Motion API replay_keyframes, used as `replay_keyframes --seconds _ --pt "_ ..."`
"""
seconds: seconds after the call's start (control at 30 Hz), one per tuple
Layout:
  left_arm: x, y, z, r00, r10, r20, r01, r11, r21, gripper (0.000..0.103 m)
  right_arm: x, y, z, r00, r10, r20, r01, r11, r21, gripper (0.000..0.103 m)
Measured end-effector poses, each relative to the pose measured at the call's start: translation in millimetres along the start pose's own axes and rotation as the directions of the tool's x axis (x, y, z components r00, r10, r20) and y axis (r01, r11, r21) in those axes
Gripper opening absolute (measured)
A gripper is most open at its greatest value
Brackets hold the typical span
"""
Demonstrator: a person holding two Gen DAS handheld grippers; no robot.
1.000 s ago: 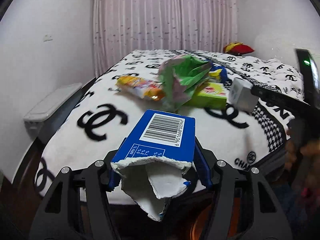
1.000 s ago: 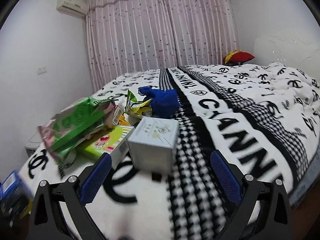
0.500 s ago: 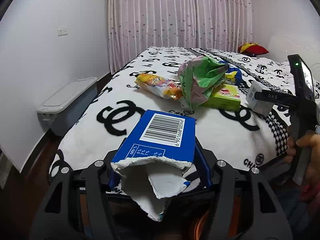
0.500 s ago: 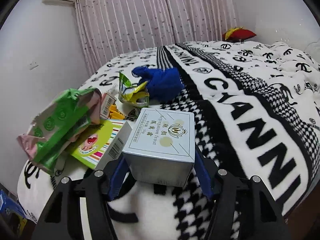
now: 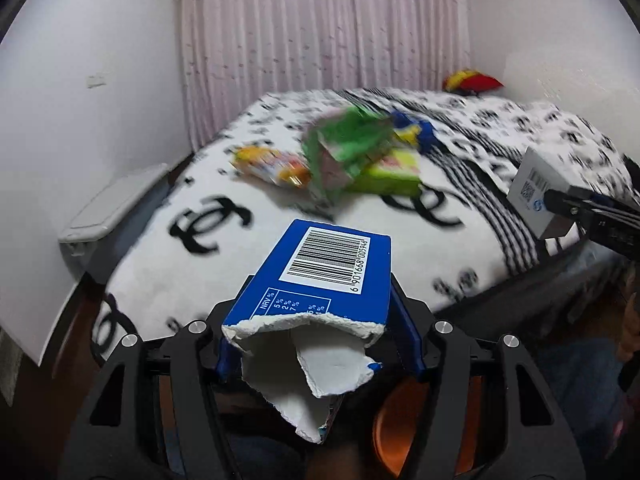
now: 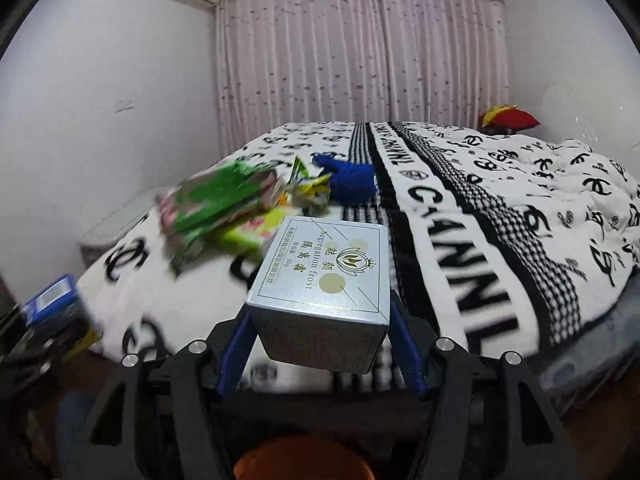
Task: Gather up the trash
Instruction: 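Lower both held items into the orange bowl and open both tools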
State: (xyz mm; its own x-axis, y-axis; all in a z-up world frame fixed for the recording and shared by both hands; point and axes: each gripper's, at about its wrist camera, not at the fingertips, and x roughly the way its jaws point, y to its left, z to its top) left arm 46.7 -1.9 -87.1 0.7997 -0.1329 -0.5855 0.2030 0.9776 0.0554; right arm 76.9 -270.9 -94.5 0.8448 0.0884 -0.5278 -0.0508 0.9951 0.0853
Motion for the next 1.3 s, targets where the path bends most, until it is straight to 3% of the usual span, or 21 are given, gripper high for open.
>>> replay_keyframes --seconds 0.13,0.27,0.4,0.43,0.57,0.67,0.9,1.0,1.07,1.1,1.3 --pt "7.2 -13.1 -24.9 0.993 -0.077 -0.095 0.08 0.996 0.032 0.06 -23.4 -3.0 -32.0 0.999 0.008 -0.046 -0.009 1.0 -0.015 0.061" --pt "25.2 -33.0 -57.0 0.959 -0.168 -0.23 0.187 0.98 0.063 0.06 -27.4 -4.5 -67.5 0.99 0.012 -0.138 -0.016 0.999 -0.03 0.062" --pt "56.1 -49.4 -90.2 0.899 -0.225 -0.374 0.261 0.964 0.047 0.06 -12.2 -6.7 -108.1 0.967 0.004 -0.256 -0.012 0.999 -0.03 0.062" --pt "67.8 -53.4 -99.5 0.878 -0.236 -0.418 0.272 0.962 0.029 0.06 -6.5 -9.6 -116.5 0.959 0.006 -0.285 -0.012 1.0 -0.019 0.062" --pt "104.7 -69.2 -127.6 0.806 -0.25 -0.537 0.297 0.955 0.001 0.06 24.3 -15.2 -150.7 0.911 0.019 -0.411 -0.011 1.0 0.022 0.062" --pt "130.4 -82.4 -147.1 0.749 -0.257 -0.61 0.311 0.95 -0.019 0.06 50.5 -19.7 -172.3 0.866 0.046 -0.498 -0.011 0.997 0.073 0.062" --pt "173.4 -103.9 -178.6 0.646 -0.283 -0.709 0.32 0.943 -0.085 0.061 88.3 -23.4 -202.2 0.798 0.077 -0.598 0.011 0.99 0.142 0.062" --pt "183.6 -103.1 -183.4 0.632 -0.276 -0.724 0.3 0.949 -0.099 0.066 91.5 -23.6 -206.4 0.795 0.07 -0.602 0.023 0.989 0.144 0.065" --pt "184.6 -102.2 -184.0 0.628 -0.28 -0.726 0.29 0.95 -0.116 0.074 89.0 -25.3 -205.0 0.806 0.058 -0.588 0.035 0.989 0.146 0.08" --pt "183.6 -99.3 -182.6 0.628 -0.291 -0.722 0.29 0.948 -0.13 0.076 86.9 -26.2 -202.9 0.816 0.047 -0.577 0.045 0.988 0.145 0.082" --pt "182.0 -88.2 -173.0 0.65 -0.299 -0.698 0.271 0.95 -0.154 0.079 82.5 -34.4 -200.6 0.829 0.04 -0.557 0.067 0.983 0.17 0.082"
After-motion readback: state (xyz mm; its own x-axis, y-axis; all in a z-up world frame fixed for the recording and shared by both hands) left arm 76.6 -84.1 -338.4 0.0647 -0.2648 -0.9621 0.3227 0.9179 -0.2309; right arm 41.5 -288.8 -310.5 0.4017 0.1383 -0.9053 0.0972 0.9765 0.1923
